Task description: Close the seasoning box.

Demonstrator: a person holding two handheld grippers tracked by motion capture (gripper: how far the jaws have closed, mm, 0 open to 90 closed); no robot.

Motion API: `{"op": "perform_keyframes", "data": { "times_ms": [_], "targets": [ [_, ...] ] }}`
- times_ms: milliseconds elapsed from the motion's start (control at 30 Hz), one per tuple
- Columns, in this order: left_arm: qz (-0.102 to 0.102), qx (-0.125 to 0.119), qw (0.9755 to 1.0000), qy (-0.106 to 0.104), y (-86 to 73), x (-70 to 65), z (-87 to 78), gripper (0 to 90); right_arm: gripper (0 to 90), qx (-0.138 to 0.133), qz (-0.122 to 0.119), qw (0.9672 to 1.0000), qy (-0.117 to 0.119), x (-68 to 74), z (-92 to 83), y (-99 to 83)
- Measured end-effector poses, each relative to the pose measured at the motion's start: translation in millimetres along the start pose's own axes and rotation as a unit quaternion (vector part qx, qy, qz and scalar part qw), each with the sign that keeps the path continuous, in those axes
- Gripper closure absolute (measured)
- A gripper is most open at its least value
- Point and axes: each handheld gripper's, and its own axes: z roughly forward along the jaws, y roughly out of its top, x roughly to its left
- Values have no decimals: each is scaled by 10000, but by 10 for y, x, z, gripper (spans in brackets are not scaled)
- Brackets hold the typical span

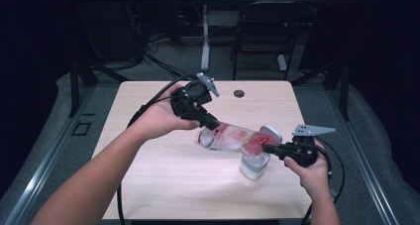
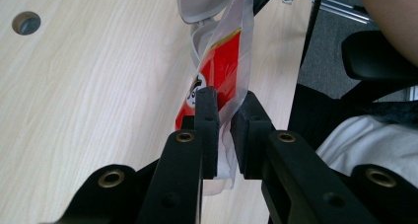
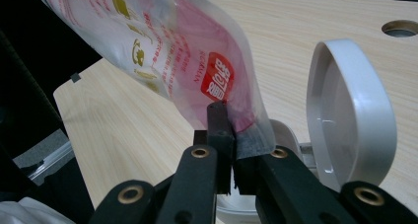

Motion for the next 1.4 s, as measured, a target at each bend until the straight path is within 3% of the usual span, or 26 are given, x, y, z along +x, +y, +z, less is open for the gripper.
{"op": "perform_keyframes", "data": {
  "times_ms": [667,1200,1400],
  "targets": [
    [32,-194,9998,93,19,48,-14,801,899,-22,-17,10000,-87,2,15,12],
    [98,-188,9997,95,7,49,74,739,900,-4,-61,10000,-39,-3,16,20],
    [145,-56,9999,34,9,48,145,718,900,-20,-48,10000,-6,-9,19,18]
  ]
}}
